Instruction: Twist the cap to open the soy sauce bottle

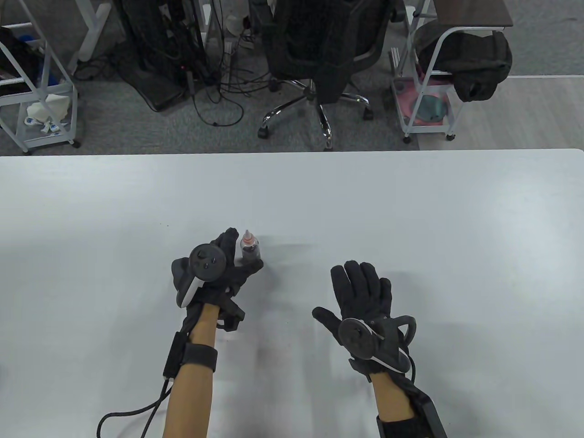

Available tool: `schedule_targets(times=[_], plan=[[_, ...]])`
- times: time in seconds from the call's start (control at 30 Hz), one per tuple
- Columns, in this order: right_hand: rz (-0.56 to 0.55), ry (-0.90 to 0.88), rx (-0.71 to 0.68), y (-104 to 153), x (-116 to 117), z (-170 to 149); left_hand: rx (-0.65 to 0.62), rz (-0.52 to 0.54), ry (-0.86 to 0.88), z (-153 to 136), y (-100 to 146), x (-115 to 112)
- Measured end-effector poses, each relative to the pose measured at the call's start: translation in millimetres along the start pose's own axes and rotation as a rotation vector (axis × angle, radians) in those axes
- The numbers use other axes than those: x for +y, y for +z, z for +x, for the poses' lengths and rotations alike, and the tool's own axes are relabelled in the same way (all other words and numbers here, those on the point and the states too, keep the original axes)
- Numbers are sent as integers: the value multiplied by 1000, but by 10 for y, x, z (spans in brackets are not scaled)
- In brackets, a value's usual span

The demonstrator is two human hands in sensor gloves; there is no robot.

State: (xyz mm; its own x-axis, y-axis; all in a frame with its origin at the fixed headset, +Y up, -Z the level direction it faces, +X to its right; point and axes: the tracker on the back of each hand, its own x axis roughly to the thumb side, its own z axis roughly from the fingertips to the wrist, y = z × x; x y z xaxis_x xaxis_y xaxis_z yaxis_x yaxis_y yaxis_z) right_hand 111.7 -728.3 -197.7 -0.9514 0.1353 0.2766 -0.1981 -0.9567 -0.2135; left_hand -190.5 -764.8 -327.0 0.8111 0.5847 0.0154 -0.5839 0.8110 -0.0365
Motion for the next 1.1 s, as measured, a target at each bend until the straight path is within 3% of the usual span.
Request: schedule_targets(times=[0.1,0.3,0.5,0.7,0.87,1.1], plan=[[1,-7,-6,8,0,11,19,60,8,72,-31,-27],[-5,-15,-19,16,-7,42,-59,44,-31,130,103,8],[7,-33,-37,40,2,97,-187,161,-65,167,480,342],[9,-67,-71,61,4,197,-268,178,-57,207,910,600],[-48,-194,-104,114,-40,303,-341,171,-46,310,1232,568],[-141,-347,-126,222,-118,456,-447,111,-91,436,1427,309]])
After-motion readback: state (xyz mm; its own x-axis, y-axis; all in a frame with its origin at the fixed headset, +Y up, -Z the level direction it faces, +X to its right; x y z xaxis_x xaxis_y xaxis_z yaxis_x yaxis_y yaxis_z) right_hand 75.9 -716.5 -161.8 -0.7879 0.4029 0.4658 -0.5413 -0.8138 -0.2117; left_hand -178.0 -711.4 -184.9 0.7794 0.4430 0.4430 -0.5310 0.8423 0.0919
